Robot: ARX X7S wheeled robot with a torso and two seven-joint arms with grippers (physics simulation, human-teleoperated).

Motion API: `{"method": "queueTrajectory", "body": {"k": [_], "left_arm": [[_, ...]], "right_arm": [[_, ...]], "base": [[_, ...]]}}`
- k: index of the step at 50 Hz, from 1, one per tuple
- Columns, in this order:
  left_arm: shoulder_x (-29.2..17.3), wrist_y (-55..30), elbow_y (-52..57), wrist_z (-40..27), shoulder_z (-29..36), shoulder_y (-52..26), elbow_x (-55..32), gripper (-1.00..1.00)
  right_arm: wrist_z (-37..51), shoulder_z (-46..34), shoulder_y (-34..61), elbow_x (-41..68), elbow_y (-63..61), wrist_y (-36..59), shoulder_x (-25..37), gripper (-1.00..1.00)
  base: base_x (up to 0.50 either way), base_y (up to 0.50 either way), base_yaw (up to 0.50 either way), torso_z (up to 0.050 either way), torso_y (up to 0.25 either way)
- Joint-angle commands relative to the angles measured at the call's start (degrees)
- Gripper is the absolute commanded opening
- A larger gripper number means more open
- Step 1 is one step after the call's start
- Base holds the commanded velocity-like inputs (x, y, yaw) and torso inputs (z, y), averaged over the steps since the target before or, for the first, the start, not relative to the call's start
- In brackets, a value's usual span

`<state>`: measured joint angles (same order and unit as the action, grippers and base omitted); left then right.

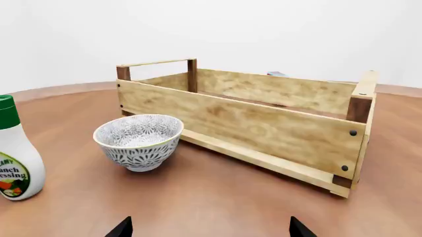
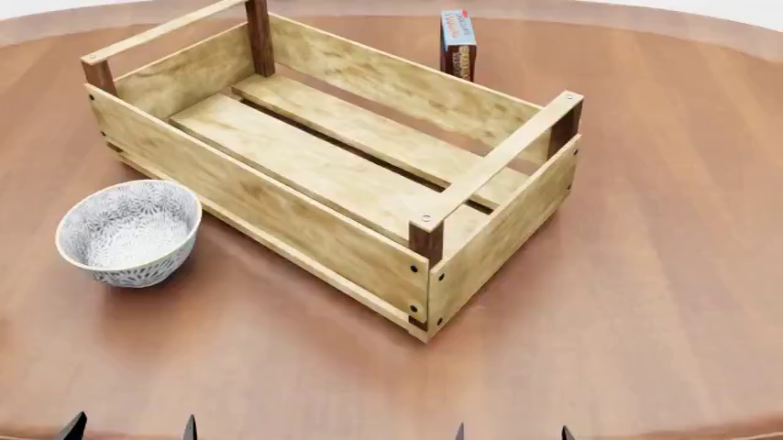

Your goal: Pick up the salad dressing and put it in the tray.

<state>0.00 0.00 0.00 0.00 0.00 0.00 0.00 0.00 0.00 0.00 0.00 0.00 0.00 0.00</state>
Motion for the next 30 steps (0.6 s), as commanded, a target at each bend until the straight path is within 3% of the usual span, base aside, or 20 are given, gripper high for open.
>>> {"method": "queueTrajectory", "body": {"k": [1, 24, 30], "left_arm": [[-0.91, -0.04, -0.29, -1.37, 1.12, -0.35, -0.44, 1.0], [-3.96, 0.55, -0.74, -4.98, 5.52, -0.77, -1.38, 1.0], [-4.42, 1.51, -0.79, -5.59, 6.11, -0.7, -1.47, 1.0]], "right_arm": [[1.29, -0.95, -0.03, 1.14, 0.04, -0.67, 0.82, 1.0], [4.88, -4.57, -0.33, 3.26, 0.37, -3.25, 3.97, 1.0], [5.28, -5.08, -0.47, 3.63, 0.41, -4.24, 4.43, 1.0]], "base": [[0.0, 0.0, 0.0, 0.0, 0.0], [0.0, 0.0, 0.0, 0.0, 0.0], [0.0, 0.47, 0.0, 0.0, 0.0]]}}
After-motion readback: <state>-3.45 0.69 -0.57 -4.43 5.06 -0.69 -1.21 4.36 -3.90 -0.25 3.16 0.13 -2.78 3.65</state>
